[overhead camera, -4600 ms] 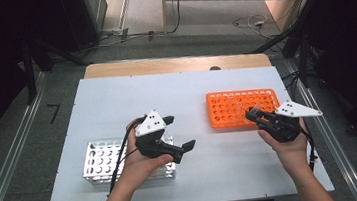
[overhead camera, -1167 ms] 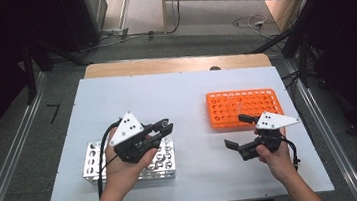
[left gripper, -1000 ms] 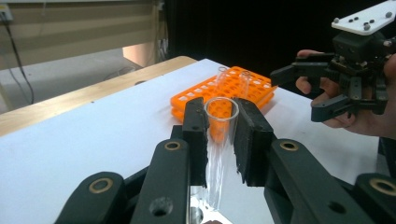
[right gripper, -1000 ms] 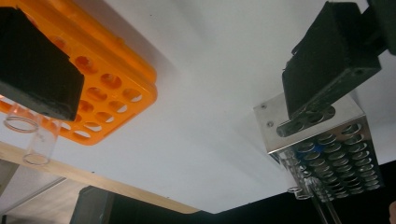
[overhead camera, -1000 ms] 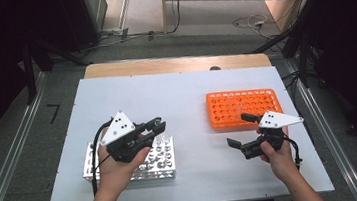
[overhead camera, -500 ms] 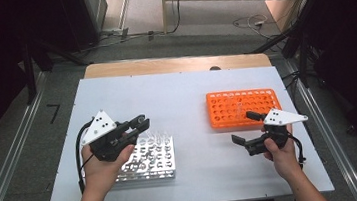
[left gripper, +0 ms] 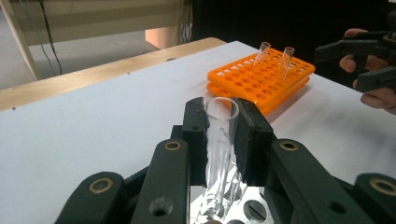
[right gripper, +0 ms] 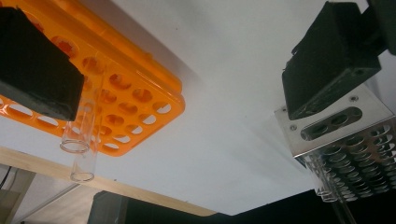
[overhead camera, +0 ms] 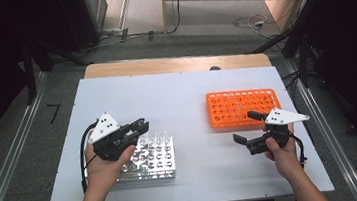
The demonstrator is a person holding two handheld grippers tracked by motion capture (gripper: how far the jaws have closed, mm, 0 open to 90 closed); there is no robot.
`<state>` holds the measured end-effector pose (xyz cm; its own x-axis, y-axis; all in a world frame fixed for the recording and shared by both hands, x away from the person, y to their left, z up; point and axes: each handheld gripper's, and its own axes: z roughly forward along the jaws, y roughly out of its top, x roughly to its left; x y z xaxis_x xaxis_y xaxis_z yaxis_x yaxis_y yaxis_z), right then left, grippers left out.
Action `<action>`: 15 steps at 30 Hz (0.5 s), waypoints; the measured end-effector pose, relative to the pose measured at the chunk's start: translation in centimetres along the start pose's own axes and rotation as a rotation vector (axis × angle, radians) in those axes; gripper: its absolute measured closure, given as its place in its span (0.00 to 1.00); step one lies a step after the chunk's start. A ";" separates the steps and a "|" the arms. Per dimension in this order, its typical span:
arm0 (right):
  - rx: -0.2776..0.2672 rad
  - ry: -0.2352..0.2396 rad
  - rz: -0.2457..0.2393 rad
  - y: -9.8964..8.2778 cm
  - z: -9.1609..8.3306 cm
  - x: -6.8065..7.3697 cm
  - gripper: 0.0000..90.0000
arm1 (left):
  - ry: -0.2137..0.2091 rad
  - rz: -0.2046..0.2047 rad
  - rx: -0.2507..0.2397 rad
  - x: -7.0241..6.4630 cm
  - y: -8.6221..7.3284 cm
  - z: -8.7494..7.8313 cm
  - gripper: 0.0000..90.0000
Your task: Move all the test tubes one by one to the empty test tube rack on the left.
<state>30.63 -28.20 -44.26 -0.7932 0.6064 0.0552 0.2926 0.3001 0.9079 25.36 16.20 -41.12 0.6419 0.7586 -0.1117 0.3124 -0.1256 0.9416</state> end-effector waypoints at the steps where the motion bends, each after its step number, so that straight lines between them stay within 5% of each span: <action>1: 0.001 -0.001 0.000 0.0 0.0 0.0 0.00 | -0.001 -0.001 0.000 0.1 -0.1 0.1 0.85; 15: 0.003 -0.004 0.000 0.0 0.0 0.0 0.00 | -0.011 0.002 0.047 0.0 -0.9 1.0 0.85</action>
<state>30.65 -28.26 -44.30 -0.7913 0.6090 0.0533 0.2939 0.3025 0.9067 25.81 15.68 -42.30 0.6501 0.7514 -0.1131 0.3430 -0.1573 0.9261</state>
